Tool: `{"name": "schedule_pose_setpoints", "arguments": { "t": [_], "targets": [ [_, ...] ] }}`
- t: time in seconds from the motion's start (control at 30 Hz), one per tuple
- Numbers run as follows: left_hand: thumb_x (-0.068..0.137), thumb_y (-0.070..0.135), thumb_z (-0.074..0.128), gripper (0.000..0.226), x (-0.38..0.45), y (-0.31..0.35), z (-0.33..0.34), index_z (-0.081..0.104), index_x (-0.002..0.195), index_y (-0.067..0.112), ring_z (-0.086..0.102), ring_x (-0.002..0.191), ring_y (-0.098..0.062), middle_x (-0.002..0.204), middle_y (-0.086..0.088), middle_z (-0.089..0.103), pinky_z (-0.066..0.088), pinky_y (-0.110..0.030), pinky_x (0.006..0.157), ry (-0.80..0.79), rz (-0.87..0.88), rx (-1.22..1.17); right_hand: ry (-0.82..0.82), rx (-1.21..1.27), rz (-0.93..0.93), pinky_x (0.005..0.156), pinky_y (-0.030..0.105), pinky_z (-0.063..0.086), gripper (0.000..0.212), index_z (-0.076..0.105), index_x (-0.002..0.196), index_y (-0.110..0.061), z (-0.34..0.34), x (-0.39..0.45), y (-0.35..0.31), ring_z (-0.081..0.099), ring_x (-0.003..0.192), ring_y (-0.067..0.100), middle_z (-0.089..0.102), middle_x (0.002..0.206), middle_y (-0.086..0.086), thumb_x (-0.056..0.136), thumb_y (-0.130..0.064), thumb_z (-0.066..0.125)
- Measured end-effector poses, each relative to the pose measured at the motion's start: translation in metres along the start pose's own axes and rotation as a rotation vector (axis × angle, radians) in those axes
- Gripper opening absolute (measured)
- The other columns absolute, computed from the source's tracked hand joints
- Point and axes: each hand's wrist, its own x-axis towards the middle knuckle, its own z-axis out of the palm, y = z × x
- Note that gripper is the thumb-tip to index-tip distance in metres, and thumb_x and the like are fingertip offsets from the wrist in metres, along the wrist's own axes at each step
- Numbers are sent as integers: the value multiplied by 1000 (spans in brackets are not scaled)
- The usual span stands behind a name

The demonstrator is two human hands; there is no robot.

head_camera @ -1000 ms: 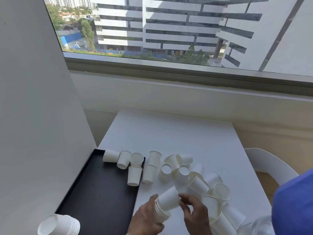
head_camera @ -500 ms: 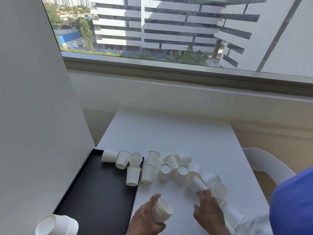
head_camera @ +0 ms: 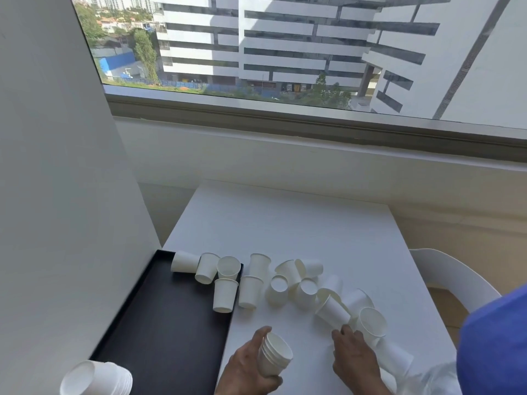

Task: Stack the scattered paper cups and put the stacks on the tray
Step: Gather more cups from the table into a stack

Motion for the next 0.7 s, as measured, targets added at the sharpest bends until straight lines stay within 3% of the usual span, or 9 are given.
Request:
{"name": "schedule_pose_setpoints", "arguments": {
  "t": [0.13, 0.27, 0.33, 0.5, 0.6, 0.7],
  "targets": [
    [53, 58, 69, 93, 1, -3, 1, 19, 132, 62, 59, 98, -4, 101, 31, 54, 45, -18, 86, -21, -7, 3, -18, 105, -59, 84, 32, 49, 14, 58, 102, -26, -1, 0, -9, 47, 111, 18, 50, 111, -7, 90, -25, 50],
    [53, 57, 69, 96, 1, -6, 2, 19, 134, 61, 58, 98, -3, 106, 27, 55, 45, -17, 88, -48, -23, 5, 54, 400, -67, 84, 26, 44, 8, 66, 92, -30, -15, -8, -23, 53, 103, 12, 57, 100, -10, 87, -35, 62],
    [53, 56, 69, 98, 1, -7, 2, 16, 136, 61, 59, 98, -5, 106, 25, 57, 45, -18, 87, -51, -37, 2, 153, 580, -82, 81, 26, 45, 3, 68, 82, -30, -23, -14, -29, 55, 92, 9, 60, 87, -12, 83, -32, 71],
    [55, 54, 68, 108, 4, -7, 4, 3, 142, 57, 62, 93, -7, 98, 17, 62, 47, -21, 82, -54, -47, -18, 292, 908, -93, 63, 18, 50, 20, 73, 71, -32, -38, -26, -43, 60, 75, 7, 64, 69, -13, 75, -14, 82],
    [56, 52, 70, 114, 6, -4, 5, -5, 141, 62, 62, 91, -6, 98, 18, 61, 46, -21, 79, -55, -8, -33, 186, 1106, -48, 61, 16, 49, 25, 76, 70, -37, -44, -29, -49, 66, 75, 6, 72, 74, -13, 75, -13, 83],
    [57, 50, 71, 115, 7, -1, 7, -7, 140, 69, 61, 93, -3, 104, 21, 60, 45, -18, 79, -50, 52, -38, -14, 1085, -62, 63, 19, 47, 26, 77, 70, -41, -42, -32, -52, 65, 70, 1, 75, 76, -15, 75, -16, 82]
  ]
}}
